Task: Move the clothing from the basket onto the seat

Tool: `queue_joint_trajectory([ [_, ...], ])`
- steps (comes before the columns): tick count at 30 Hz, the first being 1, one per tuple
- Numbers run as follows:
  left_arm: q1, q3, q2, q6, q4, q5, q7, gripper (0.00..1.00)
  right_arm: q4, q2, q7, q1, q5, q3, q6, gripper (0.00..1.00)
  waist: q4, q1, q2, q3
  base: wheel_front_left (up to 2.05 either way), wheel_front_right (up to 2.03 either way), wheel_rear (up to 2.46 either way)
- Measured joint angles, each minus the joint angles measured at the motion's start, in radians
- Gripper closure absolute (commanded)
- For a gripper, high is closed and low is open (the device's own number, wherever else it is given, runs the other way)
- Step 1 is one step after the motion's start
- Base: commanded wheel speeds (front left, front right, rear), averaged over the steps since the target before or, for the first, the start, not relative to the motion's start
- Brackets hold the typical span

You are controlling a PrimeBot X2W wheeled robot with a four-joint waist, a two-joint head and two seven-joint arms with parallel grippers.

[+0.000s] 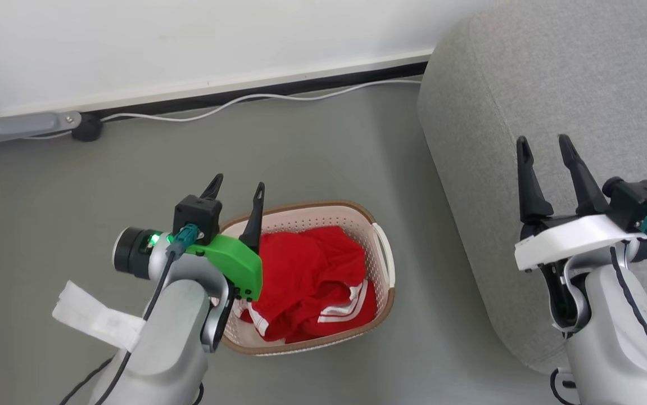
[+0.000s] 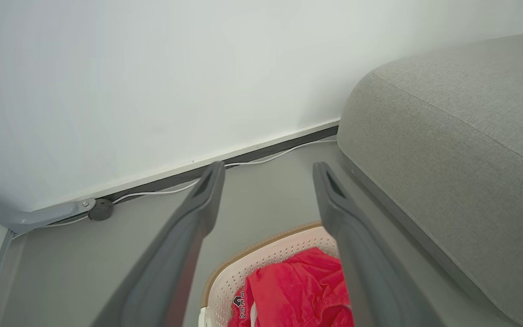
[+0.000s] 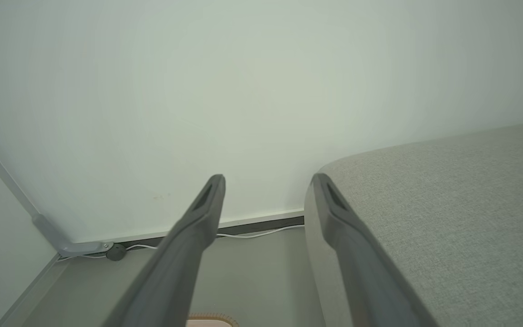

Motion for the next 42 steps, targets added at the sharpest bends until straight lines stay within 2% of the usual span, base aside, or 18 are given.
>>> queue_joint_trajectory([
  [8,0.049,0.08,0.003,0.022,-0.044,-0.039,0.0,0.0,0.018,-0.006,0.0,0.053,-0.011,-0.001,0.0,0.0,0.022,0.0,0.0,-0.049,0.0,0.0,0.0],
  [21,0.191,0.227,0.072,0.051,-0.17,-0.049,0.0,0.0,0.016,-0.019,0.0,0.123,-0.019,-0.001,0.006,0.0,0.055,0.0,0.0,-0.126,0.0,0.0,0.0],
  [42,0.453,0.35,0.104,0.062,-0.335,-0.034,0.0,0.0,-0.024,-0.018,0.0,0.2,-0.019,0.012,0.006,0.0,0.087,0.0001,0.0,-0.17,0.0,0.0,0.0],
])
